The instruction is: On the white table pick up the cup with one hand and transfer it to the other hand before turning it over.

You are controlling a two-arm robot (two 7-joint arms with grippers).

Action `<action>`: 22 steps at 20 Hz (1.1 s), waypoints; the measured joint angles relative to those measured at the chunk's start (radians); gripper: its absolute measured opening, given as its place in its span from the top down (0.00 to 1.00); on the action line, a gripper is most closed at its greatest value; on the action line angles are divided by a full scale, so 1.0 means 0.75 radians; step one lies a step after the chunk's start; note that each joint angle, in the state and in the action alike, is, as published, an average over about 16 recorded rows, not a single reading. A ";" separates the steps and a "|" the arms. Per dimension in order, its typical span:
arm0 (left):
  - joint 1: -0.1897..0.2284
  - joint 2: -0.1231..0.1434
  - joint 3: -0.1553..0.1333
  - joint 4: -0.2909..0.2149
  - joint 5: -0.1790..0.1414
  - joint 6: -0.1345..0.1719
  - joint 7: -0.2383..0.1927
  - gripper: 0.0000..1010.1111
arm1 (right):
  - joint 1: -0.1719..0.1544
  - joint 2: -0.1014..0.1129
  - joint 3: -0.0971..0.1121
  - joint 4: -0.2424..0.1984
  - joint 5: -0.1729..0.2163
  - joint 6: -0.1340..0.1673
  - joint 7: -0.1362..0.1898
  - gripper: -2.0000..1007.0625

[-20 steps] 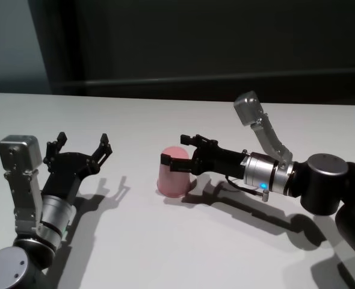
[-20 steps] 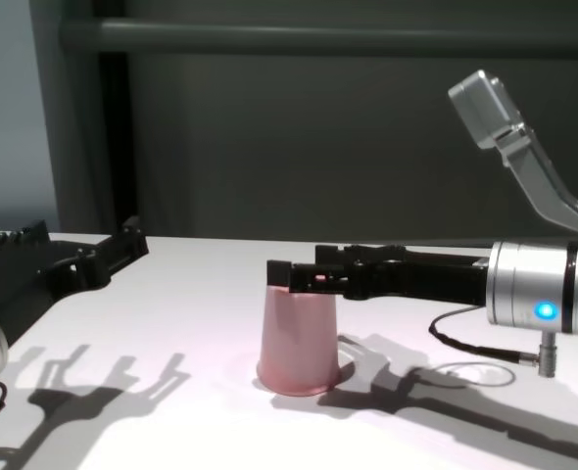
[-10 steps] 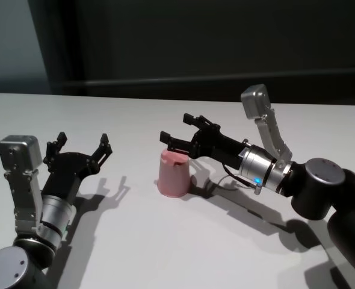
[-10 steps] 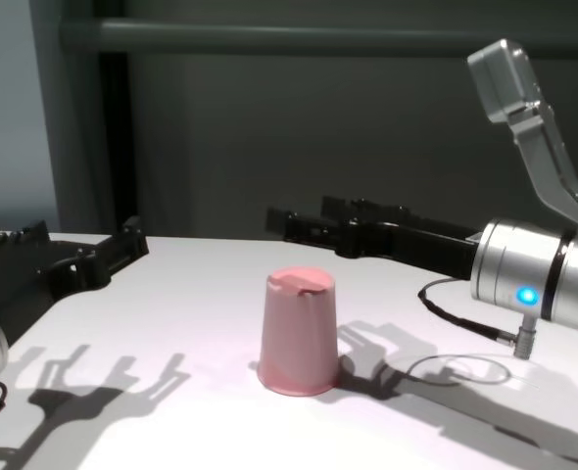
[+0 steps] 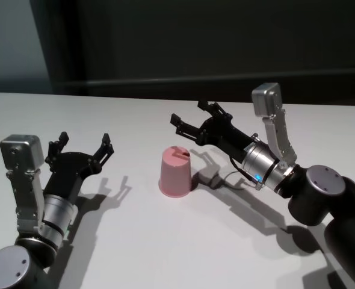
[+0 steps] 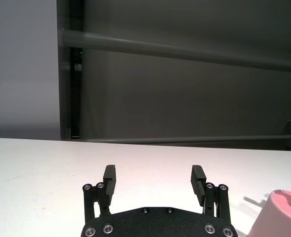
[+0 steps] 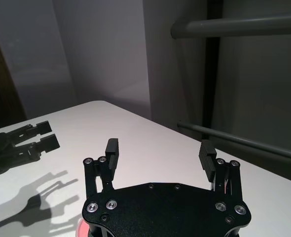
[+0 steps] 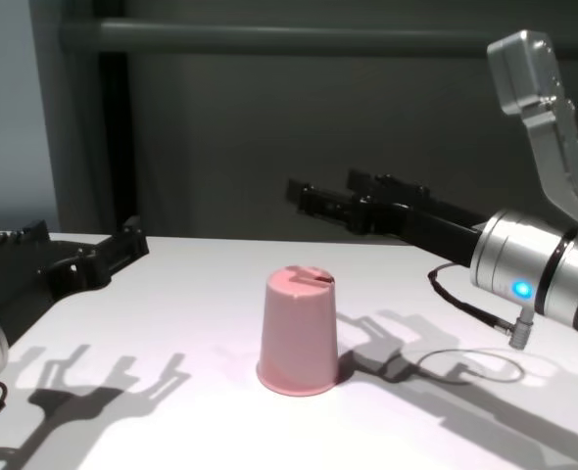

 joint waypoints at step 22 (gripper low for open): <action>0.000 0.000 0.000 0.000 0.000 0.000 0.000 0.01 | -0.204 0.000 0.194 -0.165 -0.086 -0.096 -0.326 0.01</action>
